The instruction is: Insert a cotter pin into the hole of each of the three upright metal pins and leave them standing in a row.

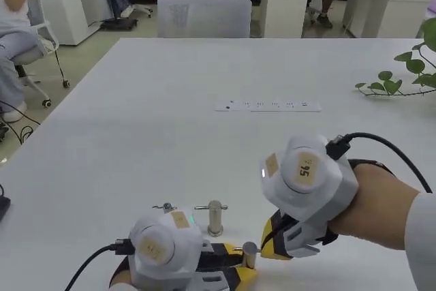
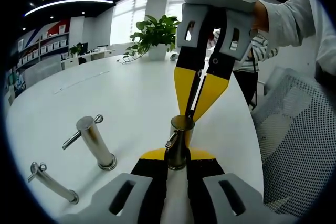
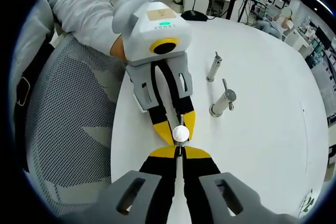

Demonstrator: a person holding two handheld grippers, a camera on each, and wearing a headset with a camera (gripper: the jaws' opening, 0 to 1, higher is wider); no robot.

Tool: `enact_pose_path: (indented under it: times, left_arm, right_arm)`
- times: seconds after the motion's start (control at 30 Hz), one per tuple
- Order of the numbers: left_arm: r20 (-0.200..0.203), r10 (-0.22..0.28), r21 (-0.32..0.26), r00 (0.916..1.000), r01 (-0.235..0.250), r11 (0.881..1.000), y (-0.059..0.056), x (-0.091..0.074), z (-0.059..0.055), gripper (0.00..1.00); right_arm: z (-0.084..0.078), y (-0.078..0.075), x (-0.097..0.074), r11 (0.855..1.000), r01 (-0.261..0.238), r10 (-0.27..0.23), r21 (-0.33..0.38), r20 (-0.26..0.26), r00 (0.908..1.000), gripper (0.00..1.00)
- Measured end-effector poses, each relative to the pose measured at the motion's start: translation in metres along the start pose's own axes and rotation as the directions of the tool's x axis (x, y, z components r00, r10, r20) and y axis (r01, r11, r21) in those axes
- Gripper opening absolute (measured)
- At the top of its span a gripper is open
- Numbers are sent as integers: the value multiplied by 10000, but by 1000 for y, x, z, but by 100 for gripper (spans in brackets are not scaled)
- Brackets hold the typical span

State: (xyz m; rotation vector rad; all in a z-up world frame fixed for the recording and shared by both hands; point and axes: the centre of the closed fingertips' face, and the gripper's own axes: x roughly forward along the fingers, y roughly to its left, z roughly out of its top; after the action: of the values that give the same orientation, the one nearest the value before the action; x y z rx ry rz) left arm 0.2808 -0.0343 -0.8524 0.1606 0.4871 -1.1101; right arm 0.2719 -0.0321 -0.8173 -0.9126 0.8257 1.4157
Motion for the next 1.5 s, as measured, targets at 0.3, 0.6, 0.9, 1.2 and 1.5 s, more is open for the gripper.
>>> enact_pose_path:
  times: [0.3,0.6,0.9,1.2,1.5]
  left_arm:
    - [-2,18,-16,10000,-18,10000,0,0,0,11]
    - [2,21,-46,10000,-21,10000,0,0,0,11]
    - [3,23,-62,10000,-23,10000,0,1,0,11]
    - [5,26,-68,10000,-26,10000,0,1,0,11]
    - [9,29,-84,10000,-29,10000,0,1,0,12]
  right_arm:
    - [1,1,0,10000,-64,63,47,68,10000,5]
    - [-1,2,0,9993,-74,70,359,119,9999,11]
    - [-8,2,-6,9982,22,-38,600,254,9997,11]
    - [-6,0,-6,9993,150,-161,329,338,9993,6]
    - [-2,1,-3,9998,158,-161,106,371,9992,6]
